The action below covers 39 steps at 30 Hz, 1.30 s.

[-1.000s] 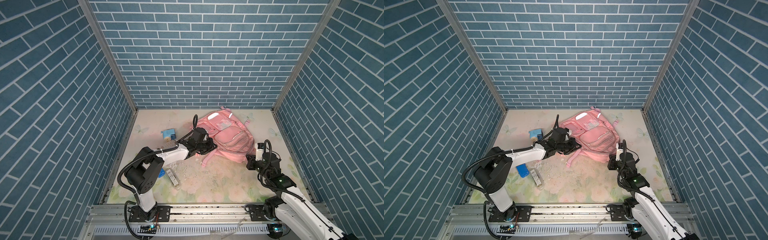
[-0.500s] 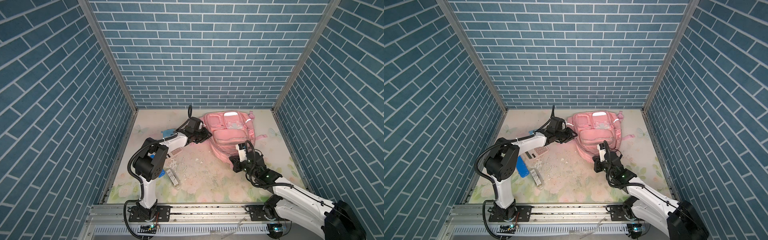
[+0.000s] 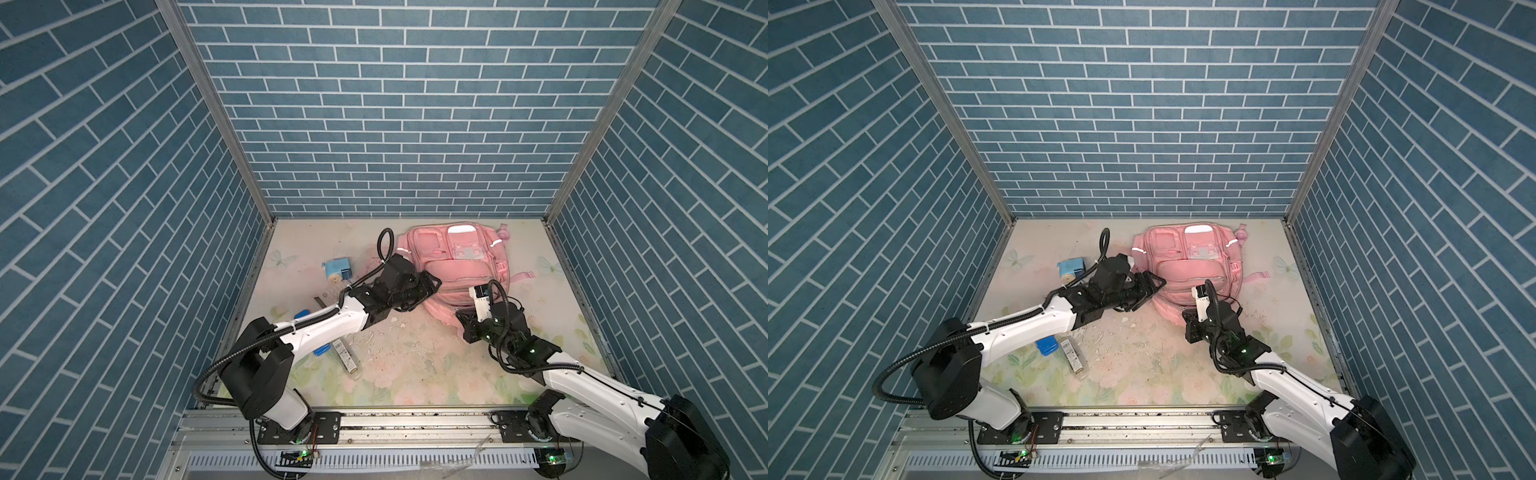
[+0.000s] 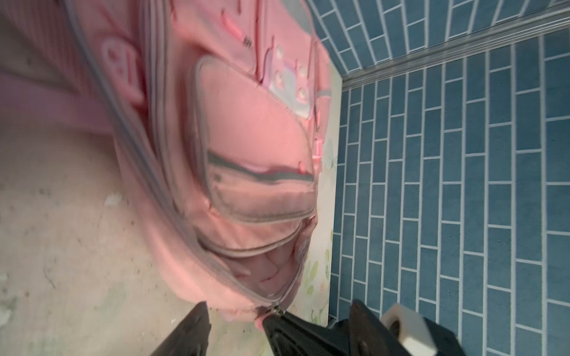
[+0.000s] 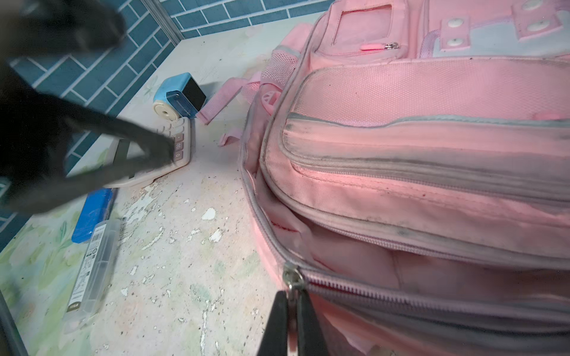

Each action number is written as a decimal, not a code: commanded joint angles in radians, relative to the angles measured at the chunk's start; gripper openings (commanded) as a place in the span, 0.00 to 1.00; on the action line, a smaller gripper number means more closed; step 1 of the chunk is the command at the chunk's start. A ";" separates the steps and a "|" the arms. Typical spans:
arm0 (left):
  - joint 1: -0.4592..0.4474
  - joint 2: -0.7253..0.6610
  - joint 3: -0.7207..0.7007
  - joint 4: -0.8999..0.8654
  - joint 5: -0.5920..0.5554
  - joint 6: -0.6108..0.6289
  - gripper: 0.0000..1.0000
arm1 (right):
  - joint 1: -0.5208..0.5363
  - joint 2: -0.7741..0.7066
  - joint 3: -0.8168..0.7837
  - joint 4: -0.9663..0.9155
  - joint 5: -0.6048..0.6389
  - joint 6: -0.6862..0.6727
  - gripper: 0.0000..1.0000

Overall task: Pack books, pencil case, and school supplies into a backpack
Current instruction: Zip the student bag at the top-center of the table.

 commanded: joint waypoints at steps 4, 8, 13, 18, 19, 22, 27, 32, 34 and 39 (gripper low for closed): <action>-0.091 0.063 -0.031 0.099 -0.112 -0.233 0.72 | 0.013 -0.042 -0.009 0.070 -0.013 0.011 0.00; -0.106 0.094 -0.017 0.118 -0.130 -0.269 0.72 | 0.028 -0.038 -0.011 0.061 -0.002 0.003 0.00; -0.115 0.124 0.021 0.096 -0.177 -0.269 0.72 | 0.037 -0.038 -0.022 0.069 0.005 0.004 0.00; -0.103 0.181 0.022 0.130 -0.173 -0.285 0.63 | 0.040 -0.039 -0.032 0.070 0.020 -0.007 0.00; -0.100 0.194 0.025 0.139 -0.160 -0.283 0.60 | 0.042 -0.038 -0.035 0.069 0.022 -0.008 0.00; -0.099 0.210 0.024 0.164 -0.143 -0.275 0.41 | 0.045 -0.030 -0.036 0.080 0.024 -0.012 0.00; -0.076 0.196 0.012 0.169 -0.144 -0.240 0.08 | 0.055 -0.011 -0.024 0.076 0.042 -0.026 0.00; -0.026 0.142 -0.036 0.144 -0.098 -0.179 0.00 | 0.057 -0.040 -0.004 0.012 0.133 -0.024 0.00; 0.007 0.110 -0.073 0.143 -0.068 -0.152 0.00 | 0.056 -0.067 -0.001 -0.035 0.215 0.012 0.00; 0.122 0.061 -0.113 0.095 0.096 -0.011 0.00 | 0.014 -0.153 -0.038 -0.088 0.314 0.040 0.00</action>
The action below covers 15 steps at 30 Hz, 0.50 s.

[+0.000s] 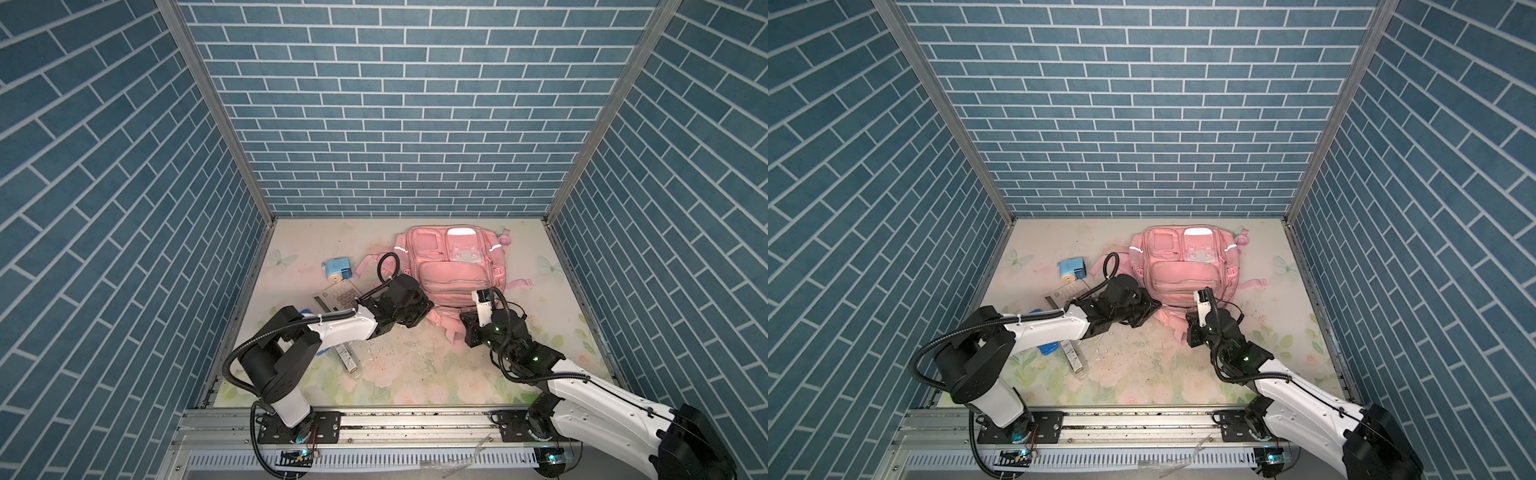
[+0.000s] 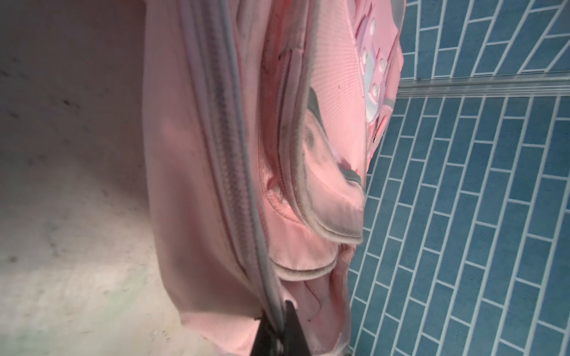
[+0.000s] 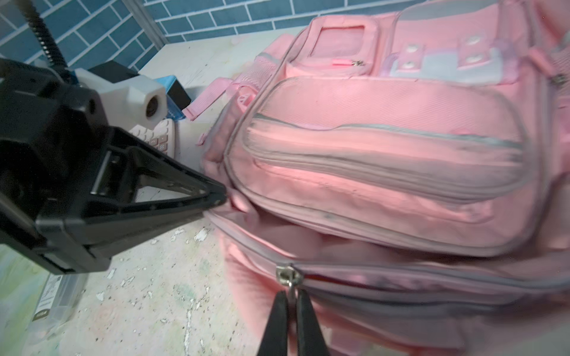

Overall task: Pack books, pencil case, and school supplies into a backpack
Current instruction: Zip the student bag at the top-center of the table.

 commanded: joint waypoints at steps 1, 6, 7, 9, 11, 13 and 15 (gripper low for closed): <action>0.101 -0.027 -0.010 -0.065 0.080 0.155 0.00 | -0.053 -0.064 -0.004 -0.064 0.169 0.058 0.00; 0.196 -0.030 0.037 -0.172 0.183 0.307 0.00 | -0.185 -0.114 -0.003 -0.148 0.216 0.099 0.00; 0.212 -0.027 0.054 -0.196 0.188 0.334 0.00 | -0.213 -0.120 -0.008 -0.137 0.197 0.094 0.00; 0.240 -0.019 0.083 -0.231 0.196 0.378 0.00 | -0.248 -0.123 -0.011 -0.112 0.155 0.075 0.00; 0.264 -0.005 0.120 -0.260 0.199 0.417 0.00 | -0.251 -0.119 -0.008 -0.080 0.103 0.034 0.00; 0.282 0.015 0.160 -0.278 0.205 0.440 0.00 | -0.251 -0.108 -0.014 -0.039 0.014 -0.007 0.00; 0.290 0.040 0.204 -0.293 0.203 0.462 0.00 | -0.251 -0.092 -0.019 -0.013 -0.052 -0.010 0.00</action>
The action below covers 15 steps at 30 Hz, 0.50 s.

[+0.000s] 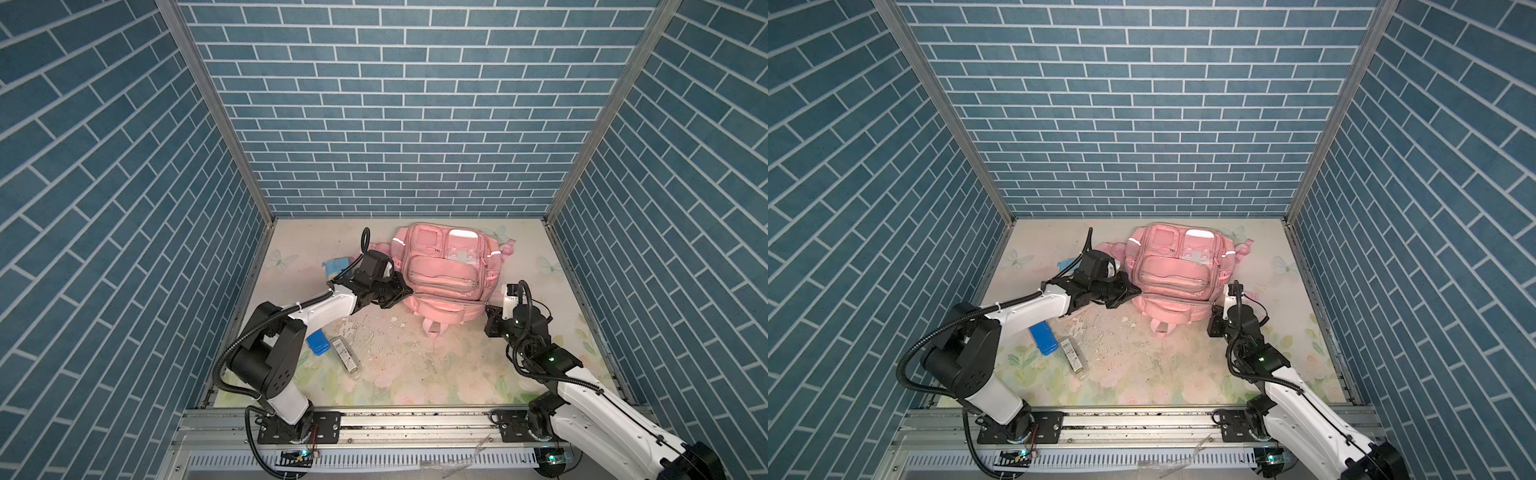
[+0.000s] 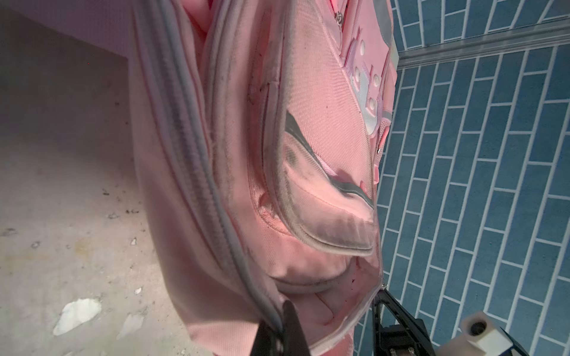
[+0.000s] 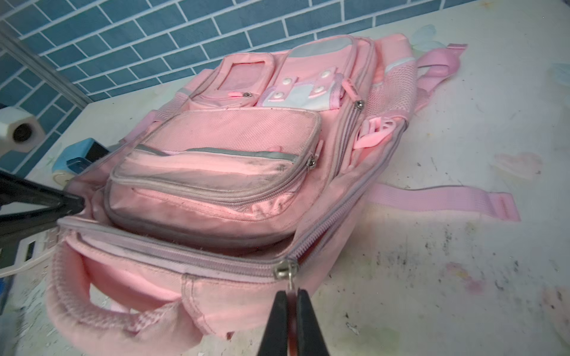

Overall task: Pack books, pencil case, and school supplies into a backpack
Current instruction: Zip the student bag at the top-center of the table.

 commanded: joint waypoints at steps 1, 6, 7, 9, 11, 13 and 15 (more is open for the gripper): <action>0.048 0.042 0.085 -0.050 -0.056 0.105 0.00 | -0.016 0.012 -0.006 0.074 -0.071 -0.031 0.00; 0.080 0.123 0.174 -0.072 -0.087 0.135 0.00 | 0.047 0.039 -0.004 0.131 -0.148 -0.032 0.00; 0.085 0.139 0.189 -0.069 -0.088 0.138 0.00 | 0.068 0.044 -0.004 0.146 -0.153 -0.036 0.00; 0.090 0.158 0.217 -0.070 -0.097 0.138 0.00 | 0.100 0.058 -0.004 0.169 -0.153 -0.033 0.00; 0.087 0.158 0.227 -0.056 -0.101 0.135 0.27 | 0.120 0.076 -0.003 0.184 -0.147 -0.014 0.00; 0.073 0.130 0.227 -0.076 -0.151 0.133 0.48 | 0.127 0.086 -0.007 0.194 -0.143 0.000 0.00; 0.054 0.079 0.202 -0.091 -0.217 0.112 0.59 | 0.128 0.089 -0.018 0.214 -0.144 0.013 0.00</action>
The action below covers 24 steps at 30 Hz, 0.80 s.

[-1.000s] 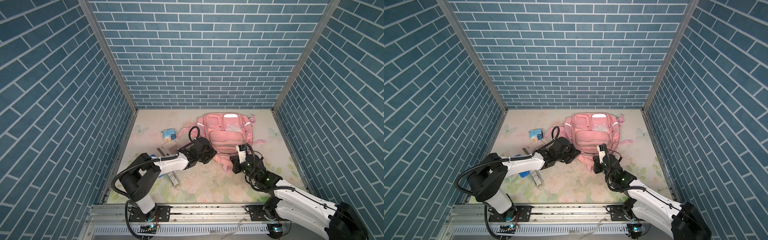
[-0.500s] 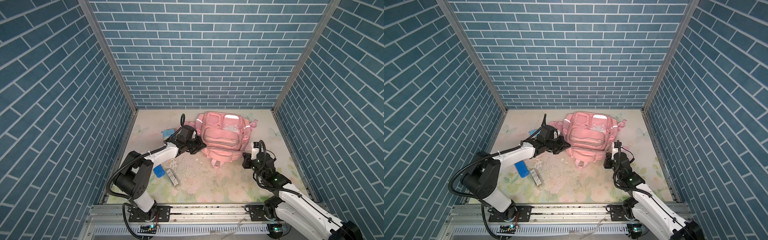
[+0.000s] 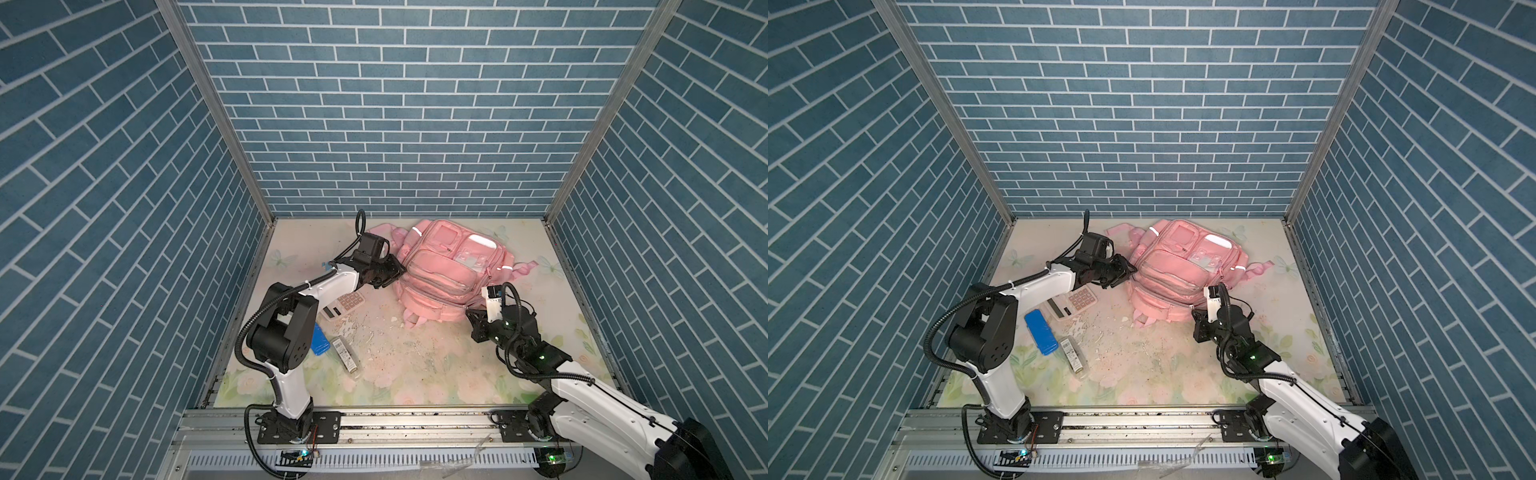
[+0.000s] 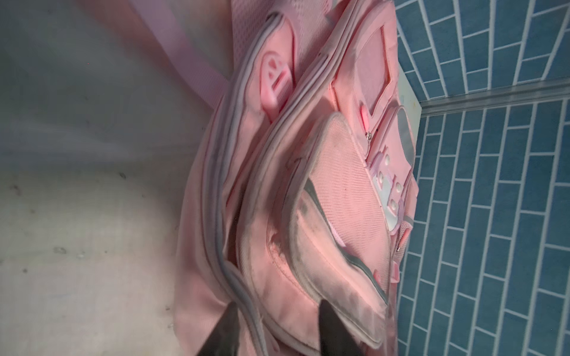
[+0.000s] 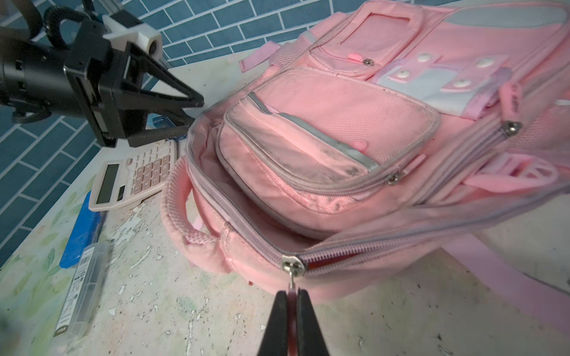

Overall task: Pack books, pencil case, and school supplies into a backpack
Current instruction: Zip the student bag at the top-center of the table.

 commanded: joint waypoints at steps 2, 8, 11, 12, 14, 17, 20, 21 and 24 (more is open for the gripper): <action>-0.040 -0.128 -0.036 -0.019 -0.144 -0.050 0.65 | 0.009 0.002 -0.016 0.109 -0.023 0.020 0.00; -0.217 -0.284 -0.117 -0.055 -0.331 -0.272 0.70 | 0.014 0.002 -0.027 0.109 -0.030 0.017 0.00; -0.314 -0.312 -0.152 -0.057 -0.387 -0.415 0.71 | 0.014 -0.009 -0.039 0.122 -0.032 0.015 0.00; -0.343 -0.313 -0.156 -0.059 -0.403 -0.461 0.71 | 0.014 -0.011 -0.040 0.126 -0.032 0.013 0.00; -0.406 -0.312 -0.176 -0.020 -0.423 -0.546 0.71 | 0.015 -0.011 -0.048 0.135 -0.037 0.011 0.00; -0.476 -0.303 -0.188 -0.001 -0.464 -0.674 0.71 | 0.015 -0.019 -0.058 0.137 -0.043 0.006 0.00; -0.529 -0.290 -0.201 0.030 -0.499 -0.756 0.71 | 0.015 -0.038 -0.071 0.141 -0.043 0.007 0.00; -0.539 -0.280 -0.200 0.043 -0.496 -0.777 0.71 | 0.014 -0.042 -0.076 0.144 -0.043 0.005 0.00; -0.564 -0.237 -0.184 0.086 -0.480 -0.819 0.71 | 0.015 -0.049 -0.081 0.147 -0.046 0.003 0.00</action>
